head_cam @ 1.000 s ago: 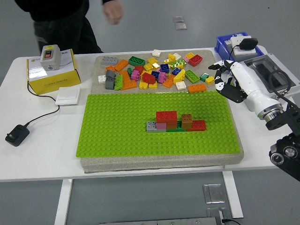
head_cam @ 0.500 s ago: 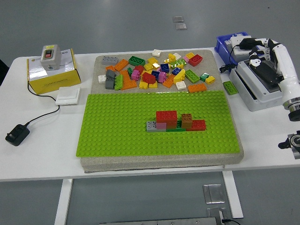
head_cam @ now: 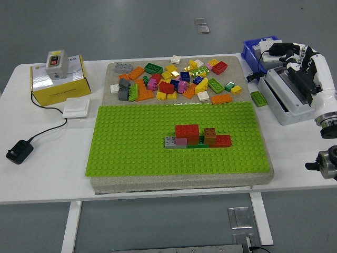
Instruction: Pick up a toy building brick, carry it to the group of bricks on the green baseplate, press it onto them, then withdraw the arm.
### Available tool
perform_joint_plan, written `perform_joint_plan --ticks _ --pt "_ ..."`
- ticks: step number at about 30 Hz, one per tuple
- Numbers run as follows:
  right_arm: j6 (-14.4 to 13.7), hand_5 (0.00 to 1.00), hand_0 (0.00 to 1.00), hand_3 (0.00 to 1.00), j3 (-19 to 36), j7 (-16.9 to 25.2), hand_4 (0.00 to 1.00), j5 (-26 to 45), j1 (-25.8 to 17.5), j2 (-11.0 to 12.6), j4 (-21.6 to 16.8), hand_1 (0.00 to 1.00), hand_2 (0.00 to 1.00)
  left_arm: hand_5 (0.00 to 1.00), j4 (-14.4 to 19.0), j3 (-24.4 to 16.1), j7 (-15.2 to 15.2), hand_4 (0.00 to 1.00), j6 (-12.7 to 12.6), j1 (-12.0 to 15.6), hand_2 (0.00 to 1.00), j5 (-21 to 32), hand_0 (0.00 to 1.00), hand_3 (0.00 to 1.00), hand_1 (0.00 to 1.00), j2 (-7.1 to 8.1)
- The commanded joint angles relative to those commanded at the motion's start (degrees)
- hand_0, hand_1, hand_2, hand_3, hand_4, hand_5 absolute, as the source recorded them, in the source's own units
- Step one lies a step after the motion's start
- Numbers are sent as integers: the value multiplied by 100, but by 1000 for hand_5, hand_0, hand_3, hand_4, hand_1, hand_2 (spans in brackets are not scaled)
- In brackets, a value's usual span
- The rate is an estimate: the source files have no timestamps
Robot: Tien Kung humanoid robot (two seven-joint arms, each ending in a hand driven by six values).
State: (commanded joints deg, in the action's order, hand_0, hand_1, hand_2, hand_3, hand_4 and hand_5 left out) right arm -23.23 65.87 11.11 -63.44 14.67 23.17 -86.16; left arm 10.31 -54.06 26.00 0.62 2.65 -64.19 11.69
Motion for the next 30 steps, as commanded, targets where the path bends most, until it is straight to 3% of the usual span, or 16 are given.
perform_joint_plan --ticks 14,30 --pt "167 603 677 726 55 331 505 805 -64 -23 80 680 771 600 0 -41 114 234 87 -7 667 125 711 690 695 -47" --pt "171 611 680 726 400 285 505 775 -121 1 -98 683 771 609 0 -109 242 257 168 18 681 -13 715 708 699 -97"
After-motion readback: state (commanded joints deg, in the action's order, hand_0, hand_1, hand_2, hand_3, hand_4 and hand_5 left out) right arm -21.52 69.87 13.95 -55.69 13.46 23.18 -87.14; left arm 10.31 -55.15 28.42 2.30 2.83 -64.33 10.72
